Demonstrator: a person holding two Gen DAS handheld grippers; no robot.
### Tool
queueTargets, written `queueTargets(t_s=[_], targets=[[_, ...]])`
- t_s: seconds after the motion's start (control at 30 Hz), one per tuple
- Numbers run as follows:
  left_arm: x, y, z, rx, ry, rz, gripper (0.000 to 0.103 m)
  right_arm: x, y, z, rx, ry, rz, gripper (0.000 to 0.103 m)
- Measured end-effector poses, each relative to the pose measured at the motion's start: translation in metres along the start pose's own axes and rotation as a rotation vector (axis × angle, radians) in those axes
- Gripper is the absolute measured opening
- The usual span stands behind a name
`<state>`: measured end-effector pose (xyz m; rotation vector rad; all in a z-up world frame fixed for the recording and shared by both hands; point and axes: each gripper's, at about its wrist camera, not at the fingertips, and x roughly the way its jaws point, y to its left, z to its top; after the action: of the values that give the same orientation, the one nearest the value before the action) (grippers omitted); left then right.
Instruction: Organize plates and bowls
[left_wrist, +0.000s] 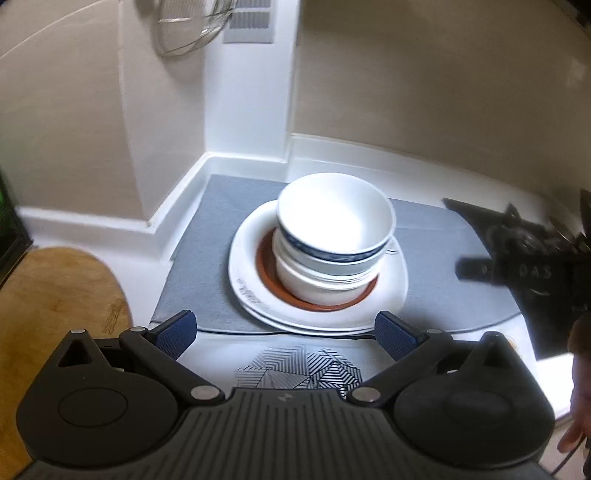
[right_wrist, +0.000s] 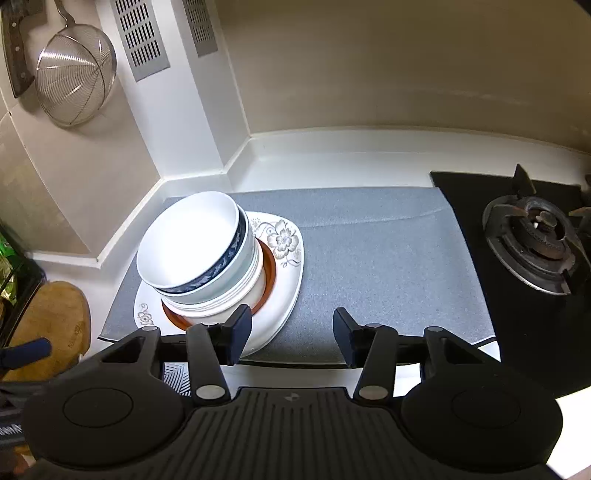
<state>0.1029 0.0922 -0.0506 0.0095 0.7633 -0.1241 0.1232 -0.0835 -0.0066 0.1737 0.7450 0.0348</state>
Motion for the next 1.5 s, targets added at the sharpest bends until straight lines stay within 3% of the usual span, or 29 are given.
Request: queueTargets(t_s=[0.17,0.47,0.7,1.5], targets=[[0.002,-0.007,-0.001,0.029,0.010,-0.020,0.103,-0.015,0.015,0.000,-0.064,-0.076,-0.046,0.057],[0.004,0.000,-0.008,0.045,0.027,-0.043,0.103,-0.004,0.017,-0.018,-0.056,0.007,-0.074,0.057],[-0.001,0.016,-0.012,0.033,0.030,-0.051,0.103,-0.004,0.029,-0.026,-0.038,0.010,-0.081,0.057],[-0.003,0.016,-0.019,-0.002,0.027,-0.077,0.103,-0.013,0.039,-0.031,-0.085,0.018,-0.086,0.057]])
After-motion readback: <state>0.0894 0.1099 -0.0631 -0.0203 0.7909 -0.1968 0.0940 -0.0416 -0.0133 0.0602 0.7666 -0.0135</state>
